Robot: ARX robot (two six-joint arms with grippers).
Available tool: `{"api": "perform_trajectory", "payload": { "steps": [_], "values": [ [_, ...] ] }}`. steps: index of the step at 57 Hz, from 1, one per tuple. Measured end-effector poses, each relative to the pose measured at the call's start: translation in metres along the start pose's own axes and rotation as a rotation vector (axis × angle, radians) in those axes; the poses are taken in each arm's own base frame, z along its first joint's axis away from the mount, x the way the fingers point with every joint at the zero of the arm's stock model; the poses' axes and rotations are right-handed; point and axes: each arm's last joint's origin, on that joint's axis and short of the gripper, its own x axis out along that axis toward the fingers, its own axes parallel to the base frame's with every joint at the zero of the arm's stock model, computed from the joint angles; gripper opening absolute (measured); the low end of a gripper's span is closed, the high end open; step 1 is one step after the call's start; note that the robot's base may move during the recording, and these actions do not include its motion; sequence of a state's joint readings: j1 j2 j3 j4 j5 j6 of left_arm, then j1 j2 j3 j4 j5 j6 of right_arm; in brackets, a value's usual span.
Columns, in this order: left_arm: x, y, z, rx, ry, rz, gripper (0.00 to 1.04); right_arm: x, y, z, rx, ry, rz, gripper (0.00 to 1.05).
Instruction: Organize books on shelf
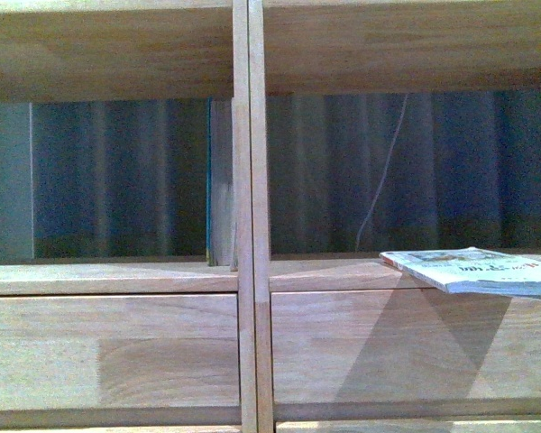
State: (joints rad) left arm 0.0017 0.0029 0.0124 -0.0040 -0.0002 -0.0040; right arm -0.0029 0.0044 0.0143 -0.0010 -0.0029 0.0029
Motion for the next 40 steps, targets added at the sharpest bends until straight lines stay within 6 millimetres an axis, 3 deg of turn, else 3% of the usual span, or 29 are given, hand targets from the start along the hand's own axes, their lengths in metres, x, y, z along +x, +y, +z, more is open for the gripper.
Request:
{"api": "perform_trajectory", "payload": {
  "steps": [10, 12, 14, 18, 22, 27, 33, 40],
  "values": [
    [0.000, 0.000, 0.000, 0.000, 0.000, 0.000, 0.97, 0.000, 0.000, 0.000, 0.003, 0.002, 0.006, 0.98],
    [0.000, 0.000, 0.000, 0.000, 0.000, 0.000, 0.97, 0.001, 0.000, 0.000, 0.073, 0.043, 0.111, 0.98],
    [0.000, 0.000, 0.000, 0.000, 0.000, -0.001, 0.97, 0.006, -0.002, 0.010, 0.211, 0.080, 0.258, 0.98],
    [0.000, 0.000, 0.000, 0.000, 0.000, 0.000, 0.97, 0.014, -0.003, 0.035, 0.333, 0.068, 0.377, 0.98],
    [0.000, 0.000, 0.000, 0.000, 0.000, 0.000, 0.97, 0.029, -0.004, 0.067, 0.421, 0.009, 0.414, 0.98],
    [0.000, 0.000, 0.000, 0.000, 0.000, 0.000, 0.97, 0.053, -0.004, 0.091, 0.524, -0.022, 0.414, 0.98],
    [0.000, 0.000, 0.000, 0.000, 0.000, 0.000, 0.97, 0.090, -0.001, 0.106, 0.676, 0.003, 0.439, 0.98],
    [0.000, 0.000, 0.000, 0.000, 0.000, 0.000, 0.97, 0.132, 0.002, 0.112, 0.868, 0.052, 0.429, 0.98]
  ]
}}
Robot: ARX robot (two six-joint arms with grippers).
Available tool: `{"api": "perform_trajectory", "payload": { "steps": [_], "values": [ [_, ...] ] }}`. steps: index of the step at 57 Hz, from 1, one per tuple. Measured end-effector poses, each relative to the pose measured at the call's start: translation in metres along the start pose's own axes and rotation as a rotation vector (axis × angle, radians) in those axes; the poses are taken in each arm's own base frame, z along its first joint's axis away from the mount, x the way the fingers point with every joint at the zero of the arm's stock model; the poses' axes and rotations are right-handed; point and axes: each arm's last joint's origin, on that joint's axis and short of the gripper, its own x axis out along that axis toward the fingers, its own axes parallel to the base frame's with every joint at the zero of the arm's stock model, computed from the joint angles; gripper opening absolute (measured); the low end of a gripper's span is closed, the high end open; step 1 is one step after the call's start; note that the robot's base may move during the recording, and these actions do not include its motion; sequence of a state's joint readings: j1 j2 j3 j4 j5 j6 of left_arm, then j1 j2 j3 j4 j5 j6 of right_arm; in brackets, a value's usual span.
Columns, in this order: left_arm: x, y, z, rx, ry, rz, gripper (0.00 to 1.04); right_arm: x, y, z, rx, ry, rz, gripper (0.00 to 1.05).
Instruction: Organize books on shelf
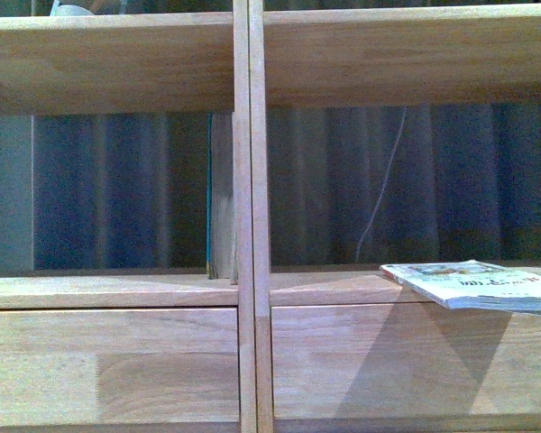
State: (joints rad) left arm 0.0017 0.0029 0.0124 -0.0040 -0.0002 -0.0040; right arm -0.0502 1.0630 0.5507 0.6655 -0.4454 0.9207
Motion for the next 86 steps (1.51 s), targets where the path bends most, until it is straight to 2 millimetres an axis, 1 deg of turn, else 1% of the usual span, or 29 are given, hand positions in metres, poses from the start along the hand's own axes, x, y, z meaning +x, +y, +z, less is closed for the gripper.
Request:
{"api": "perform_trajectory", "payload": {
  "steps": [4, 8, 15, 23, 32, 40, 53, 60, 71, 76, 78, 82, 86],
  "values": [
    [0.000, 0.000, 0.000, 0.000, 0.000, 0.000, 0.97, 0.023, -0.015, -0.004, 0.112, 0.009, -0.053, 0.98],
    [0.000, 0.000, 0.000, 0.000, 0.000, 0.000, 0.97, 0.037, -0.023, -0.010, 0.172, 0.013, -0.084, 0.98],
    [0.000, 0.000, 0.000, 0.000, 0.000, 0.000, 0.97, 0.056, -0.027, -0.012, 0.213, -0.008, -0.101, 0.98],
    [0.000, 0.000, 0.000, 0.000, 0.000, 0.000, 0.97, 0.077, -0.037, -0.008, 0.238, -0.060, -0.137, 0.98],
    [0.000, 0.000, 0.000, 0.000, 0.000, 0.000, 0.97, 0.094, -0.053, 0.000, 0.240, -0.115, -0.202, 0.98],
    [0.000, 0.000, 0.000, 0.000, 0.000, 0.000, 0.97, 0.105, -0.064, 0.010, 0.257, -0.159, -0.225, 0.98],
    [0.000, 0.000, 0.000, 0.000, 0.000, 0.000, 0.97, 0.118, -0.066, 0.020, 0.264, -0.206, -0.225, 0.98],
    [0.000, 0.000, 0.000, 0.000, 0.000, 0.000, 0.97, 0.122, -0.066, 0.023, 0.266, -0.215, -0.224, 0.97],
    [0.000, 0.000, 0.000, 0.000, 0.000, 0.000, 0.97, 0.125, -0.065, 0.023, 0.259, -0.237, -0.243, 0.70],
    [0.000, 0.000, 0.000, 0.000, 0.000, 0.000, 0.97, 0.126, -0.064, 0.022, 0.257, -0.239, -0.244, 0.53],
    [0.000, 0.000, 0.001, -0.005, -0.006, -0.023, 0.97, 0.126, -0.064, 0.022, 0.256, -0.240, -0.244, 0.48],
    [0.000, 0.002, 0.007, -0.031, -0.062, -0.149, 0.97, 0.127, -0.065, 0.022, 0.254, -0.245, -0.242, 0.37],
    [0.001, 0.007, 0.013, -0.055, -0.082, -0.198, 0.97, 0.126, -0.064, 0.022, 0.252, -0.250, -0.234, 0.25]
  ]
}}
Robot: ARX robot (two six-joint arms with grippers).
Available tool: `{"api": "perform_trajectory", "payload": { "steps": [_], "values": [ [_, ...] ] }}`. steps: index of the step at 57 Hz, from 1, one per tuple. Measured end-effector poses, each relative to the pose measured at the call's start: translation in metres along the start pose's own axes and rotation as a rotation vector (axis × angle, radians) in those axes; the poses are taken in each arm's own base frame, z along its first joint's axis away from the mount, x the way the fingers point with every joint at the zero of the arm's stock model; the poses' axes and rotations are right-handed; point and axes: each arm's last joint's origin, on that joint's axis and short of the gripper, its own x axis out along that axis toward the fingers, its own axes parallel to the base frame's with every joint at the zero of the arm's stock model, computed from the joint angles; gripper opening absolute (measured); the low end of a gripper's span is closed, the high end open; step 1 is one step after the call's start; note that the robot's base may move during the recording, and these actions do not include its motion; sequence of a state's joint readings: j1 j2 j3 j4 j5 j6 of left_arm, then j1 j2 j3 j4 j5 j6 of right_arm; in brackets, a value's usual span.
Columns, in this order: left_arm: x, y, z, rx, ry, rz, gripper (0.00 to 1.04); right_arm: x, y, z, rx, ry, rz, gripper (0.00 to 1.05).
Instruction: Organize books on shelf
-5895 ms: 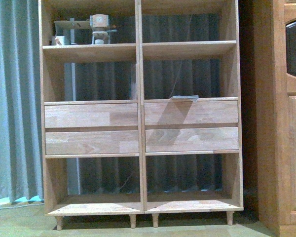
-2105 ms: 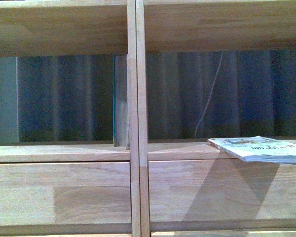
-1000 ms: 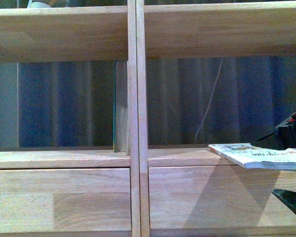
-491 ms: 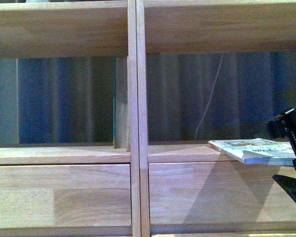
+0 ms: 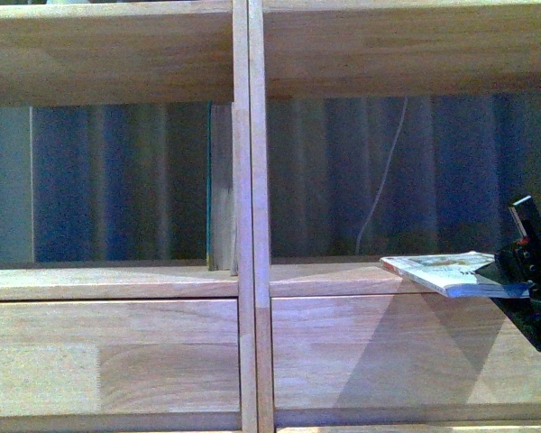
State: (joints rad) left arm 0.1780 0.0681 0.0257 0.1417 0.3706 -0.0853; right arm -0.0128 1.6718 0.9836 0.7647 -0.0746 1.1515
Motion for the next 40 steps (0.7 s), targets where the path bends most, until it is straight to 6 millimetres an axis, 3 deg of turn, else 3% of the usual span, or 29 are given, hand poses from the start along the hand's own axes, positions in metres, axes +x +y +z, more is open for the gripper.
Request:
{"api": "perform_trajectory", "payload": {
  "steps": [7, 18, 27, 34, 40],
  "values": [
    [0.004, 0.018, 0.033, -0.014, -0.083, -0.019, 0.97, -0.001, -0.002, 0.002, -0.001, -0.001, 0.010, 0.08],
    [0.031, 0.049, 0.079, -0.092, -0.124, -0.058, 0.97, -0.004, -0.006, 0.004, -0.002, 0.007, 0.012, 0.07],
    [0.085, 0.081, 0.096, -0.287, -0.078, -0.100, 0.97, -0.007, -0.005, 0.005, -0.004, 0.008, 0.021, 0.07],
    [0.132, 0.100, 0.091, -0.471, -0.001, -0.110, 0.97, -0.012, -0.003, 0.005, -0.012, 0.014, 0.038, 0.07],
    [0.167, 0.102, 0.085, -0.616, 0.073, -0.170, 0.97, -0.017, 0.001, 0.004, -0.033, 0.024, 0.073, 0.07]
  ]
}}
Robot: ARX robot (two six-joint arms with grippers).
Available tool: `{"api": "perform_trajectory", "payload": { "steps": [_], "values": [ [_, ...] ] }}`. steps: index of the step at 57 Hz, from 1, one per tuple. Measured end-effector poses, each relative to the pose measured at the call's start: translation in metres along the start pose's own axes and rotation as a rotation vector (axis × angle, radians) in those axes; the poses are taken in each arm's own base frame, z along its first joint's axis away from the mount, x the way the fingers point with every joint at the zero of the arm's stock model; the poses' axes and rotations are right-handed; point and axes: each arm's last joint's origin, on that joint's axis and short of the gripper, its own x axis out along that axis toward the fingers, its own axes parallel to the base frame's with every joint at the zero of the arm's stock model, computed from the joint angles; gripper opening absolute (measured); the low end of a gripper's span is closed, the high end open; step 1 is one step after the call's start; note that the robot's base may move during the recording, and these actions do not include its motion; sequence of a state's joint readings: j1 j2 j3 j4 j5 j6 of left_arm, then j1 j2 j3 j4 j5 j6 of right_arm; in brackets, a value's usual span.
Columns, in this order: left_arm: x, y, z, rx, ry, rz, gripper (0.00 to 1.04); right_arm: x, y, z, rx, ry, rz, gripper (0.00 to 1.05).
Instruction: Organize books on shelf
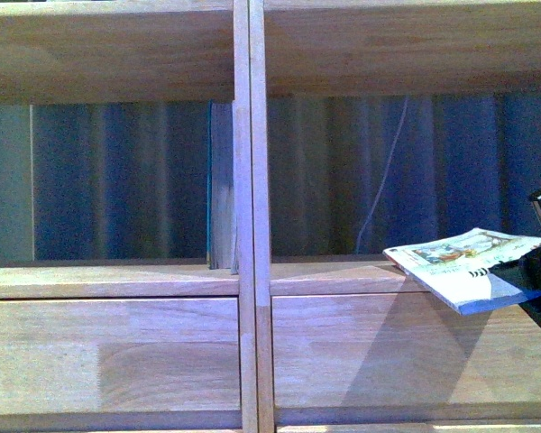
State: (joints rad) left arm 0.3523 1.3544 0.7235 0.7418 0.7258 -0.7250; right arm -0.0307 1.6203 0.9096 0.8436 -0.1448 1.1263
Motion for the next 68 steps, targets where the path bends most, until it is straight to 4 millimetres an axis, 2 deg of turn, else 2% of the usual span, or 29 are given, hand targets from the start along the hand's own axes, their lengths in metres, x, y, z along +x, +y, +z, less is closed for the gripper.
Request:
{"api": "perform_trajectory", "payload": {
  "steps": [6, 11, 24, 34, 42, 50, 68],
  "values": [
    [0.024, -0.005, -0.005, -0.096, 0.061, -0.058, 0.97, -0.007, 0.008, -0.004, -0.043, 0.025, 0.064, 0.07],
    [0.040, -0.020, -0.012, -0.142, 0.096, -0.113, 0.97, -0.013, 0.017, -0.009, -0.078, 0.046, 0.123, 0.07],
    [0.063, -0.061, -0.036, -0.196, 0.151, -0.266, 0.97, -0.035, 0.034, -0.021, -0.148, 0.075, 0.278, 0.07],
    [0.083, -0.090, -0.064, -0.220, 0.229, -0.350, 0.97, -0.046, 0.034, -0.032, -0.151, 0.121, 0.337, 0.07],
    [0.097, -0.106, -0.077, -0.230, 0.251, -0.385, 0.97, -0.052, 0.033, -0.041, -0.147, 0.163, 0.358, 0.07],
    [0.114, -0.125, -0.090, -0.237, 0.278, -0.419, 0.97, -0.061, 0.042, -0.050, -0.119, 0.203, 0.411, 0.07],
    [0.126, -0.154, -0.106, -0.249, 0.297, -0.492, 0.97, -0.082, 0.065, -0.073, -0.057, 0.331, 0.530, 0.07]
  ]
}}
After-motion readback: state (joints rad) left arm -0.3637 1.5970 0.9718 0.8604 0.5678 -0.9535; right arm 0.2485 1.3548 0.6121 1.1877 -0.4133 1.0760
